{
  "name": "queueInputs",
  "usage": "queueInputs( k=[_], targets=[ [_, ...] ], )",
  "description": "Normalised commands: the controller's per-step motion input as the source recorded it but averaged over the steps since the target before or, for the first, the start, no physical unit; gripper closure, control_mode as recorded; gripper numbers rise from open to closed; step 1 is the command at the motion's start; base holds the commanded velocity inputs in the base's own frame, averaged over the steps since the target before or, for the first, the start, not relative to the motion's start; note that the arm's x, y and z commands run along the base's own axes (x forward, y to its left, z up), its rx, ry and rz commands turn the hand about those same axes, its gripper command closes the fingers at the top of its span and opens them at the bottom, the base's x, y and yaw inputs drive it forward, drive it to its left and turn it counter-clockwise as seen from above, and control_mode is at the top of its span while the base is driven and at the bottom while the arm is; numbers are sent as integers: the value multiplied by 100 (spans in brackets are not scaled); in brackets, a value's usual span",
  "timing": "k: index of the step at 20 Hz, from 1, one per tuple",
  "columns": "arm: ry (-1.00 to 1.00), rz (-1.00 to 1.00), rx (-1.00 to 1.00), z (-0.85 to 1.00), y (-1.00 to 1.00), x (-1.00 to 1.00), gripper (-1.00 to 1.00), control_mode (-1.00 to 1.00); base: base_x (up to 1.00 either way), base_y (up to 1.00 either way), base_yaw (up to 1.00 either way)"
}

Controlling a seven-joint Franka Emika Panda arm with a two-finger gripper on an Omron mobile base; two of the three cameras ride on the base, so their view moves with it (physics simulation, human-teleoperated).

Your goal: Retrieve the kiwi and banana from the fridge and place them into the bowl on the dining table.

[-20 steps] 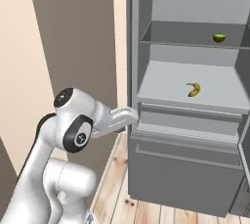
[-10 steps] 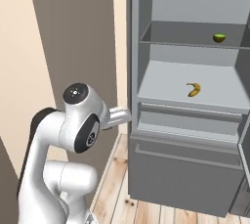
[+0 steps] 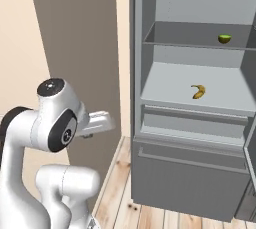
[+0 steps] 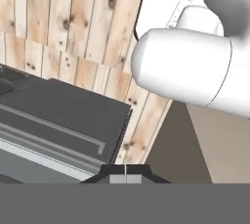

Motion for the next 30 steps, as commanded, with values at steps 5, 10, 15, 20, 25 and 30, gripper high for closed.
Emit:
queueInputs(
  k=[5,10,15,20,25,30],
  targets=[
    [-7,1,2,-53,32,-10,100,-100,0,0,0],
    [-4,5,1,-46,9,0,100,-100,0,0,0],
    [0,6,0,-38,18,0,100,-100,0,0,0],
    [0,0,0,-19,3,0,100,-100,0,0,0],
    [0,0,0,-12,0,0,100,-100,0,0,0],
    [0,0,0,-3,0,0,100,100,0,-2,0]
  ],
)
